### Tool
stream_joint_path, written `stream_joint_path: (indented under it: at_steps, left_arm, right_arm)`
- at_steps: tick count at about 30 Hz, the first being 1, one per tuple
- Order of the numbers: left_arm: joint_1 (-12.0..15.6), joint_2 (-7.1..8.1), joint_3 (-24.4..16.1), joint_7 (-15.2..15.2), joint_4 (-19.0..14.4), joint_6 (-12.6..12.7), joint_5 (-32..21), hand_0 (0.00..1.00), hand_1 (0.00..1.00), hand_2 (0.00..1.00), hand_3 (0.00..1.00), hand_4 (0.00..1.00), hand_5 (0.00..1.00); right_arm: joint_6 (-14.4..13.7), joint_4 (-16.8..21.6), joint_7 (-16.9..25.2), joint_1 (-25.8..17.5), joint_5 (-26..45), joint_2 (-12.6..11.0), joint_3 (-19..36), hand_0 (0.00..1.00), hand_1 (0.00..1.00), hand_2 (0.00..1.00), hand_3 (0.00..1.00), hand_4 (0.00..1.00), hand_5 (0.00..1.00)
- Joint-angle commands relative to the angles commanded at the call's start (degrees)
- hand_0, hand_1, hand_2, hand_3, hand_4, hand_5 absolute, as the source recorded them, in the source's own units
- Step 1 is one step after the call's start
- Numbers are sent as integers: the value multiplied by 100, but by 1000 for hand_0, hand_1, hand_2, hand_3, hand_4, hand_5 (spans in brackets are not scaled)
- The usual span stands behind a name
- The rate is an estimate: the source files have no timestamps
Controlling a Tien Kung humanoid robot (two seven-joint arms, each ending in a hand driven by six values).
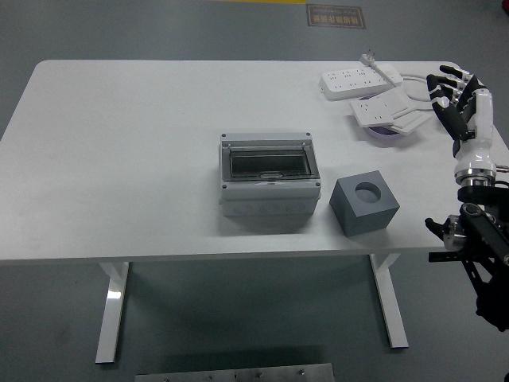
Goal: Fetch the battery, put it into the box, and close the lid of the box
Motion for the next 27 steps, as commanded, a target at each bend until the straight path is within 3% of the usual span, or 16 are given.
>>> stream_joint_path:
  at_steps: [27]
  left_arm:
    - [23, -6, 0, 25, -12, -4, 8, 571, 718, 659, 597, 694, 192]
  right_arm:
    - [30, -23, -6, -42, 11, 5, -65, 710, 620, 600, 654, 795, 435]
